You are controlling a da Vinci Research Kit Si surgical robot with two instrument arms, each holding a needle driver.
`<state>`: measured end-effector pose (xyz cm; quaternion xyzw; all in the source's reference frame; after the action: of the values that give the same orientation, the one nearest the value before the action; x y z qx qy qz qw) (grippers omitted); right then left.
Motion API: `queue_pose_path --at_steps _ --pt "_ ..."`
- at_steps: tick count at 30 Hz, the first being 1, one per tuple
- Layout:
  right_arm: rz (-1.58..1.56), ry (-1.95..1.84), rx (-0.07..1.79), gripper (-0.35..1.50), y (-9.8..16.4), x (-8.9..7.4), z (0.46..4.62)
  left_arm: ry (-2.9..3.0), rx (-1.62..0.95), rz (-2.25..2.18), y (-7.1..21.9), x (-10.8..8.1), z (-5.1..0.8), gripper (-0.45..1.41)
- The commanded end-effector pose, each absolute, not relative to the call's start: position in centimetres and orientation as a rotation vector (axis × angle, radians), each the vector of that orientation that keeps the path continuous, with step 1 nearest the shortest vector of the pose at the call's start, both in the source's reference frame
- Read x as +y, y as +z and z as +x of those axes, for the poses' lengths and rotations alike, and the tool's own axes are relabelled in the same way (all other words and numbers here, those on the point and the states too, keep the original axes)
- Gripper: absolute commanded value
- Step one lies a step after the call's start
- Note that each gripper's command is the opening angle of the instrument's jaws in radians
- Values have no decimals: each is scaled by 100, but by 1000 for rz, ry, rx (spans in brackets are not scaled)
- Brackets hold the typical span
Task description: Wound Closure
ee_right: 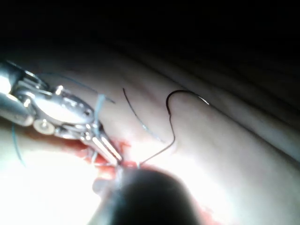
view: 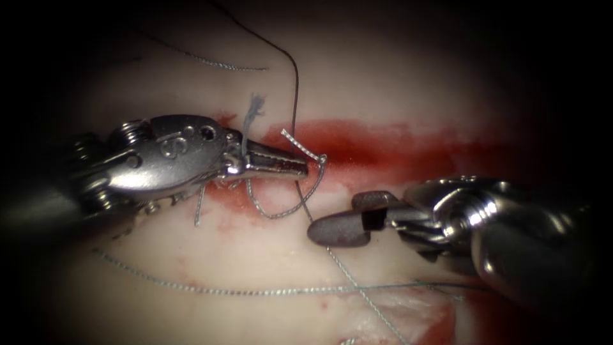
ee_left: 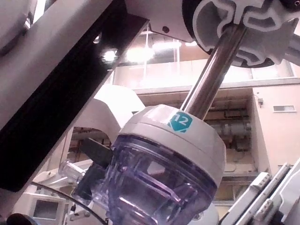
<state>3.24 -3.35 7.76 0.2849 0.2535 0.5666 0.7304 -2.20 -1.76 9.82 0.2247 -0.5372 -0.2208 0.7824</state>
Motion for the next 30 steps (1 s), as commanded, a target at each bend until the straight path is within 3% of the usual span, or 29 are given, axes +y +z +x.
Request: queue_pose_path --at_steps 1,4,7,14,16,17,19,30 --pt "613 1240 546 91 786 -330 332 -476 -1165 481 977 -163 -226 -45" --pt "600 1233 535 76 794 -333 332 -476 -1165 482 977 -163 -226 -45" --pt "597 1231 536 49 797 -334 332 -481 -1165 486 977 -163 -226 -45" --pt "610 1229 530 47 794 -336 340 -487 -1164 489 977 -163 -226 -45" --pt "616 1225 525 36 793 -338 343 -492 -1163 493 977 -163 -226 -45" --pt "622 1222 523 27 792 -338 345 -492 -1163 493 977 -163 -226 -45" --pt "631 1210 520 -35 791 -340 347 -492 -1163 492 977 -163 -226 -45" --pt "622 1175 539 -35 797 -329 337 -497 -1162 496 977 -163 -226 -45"
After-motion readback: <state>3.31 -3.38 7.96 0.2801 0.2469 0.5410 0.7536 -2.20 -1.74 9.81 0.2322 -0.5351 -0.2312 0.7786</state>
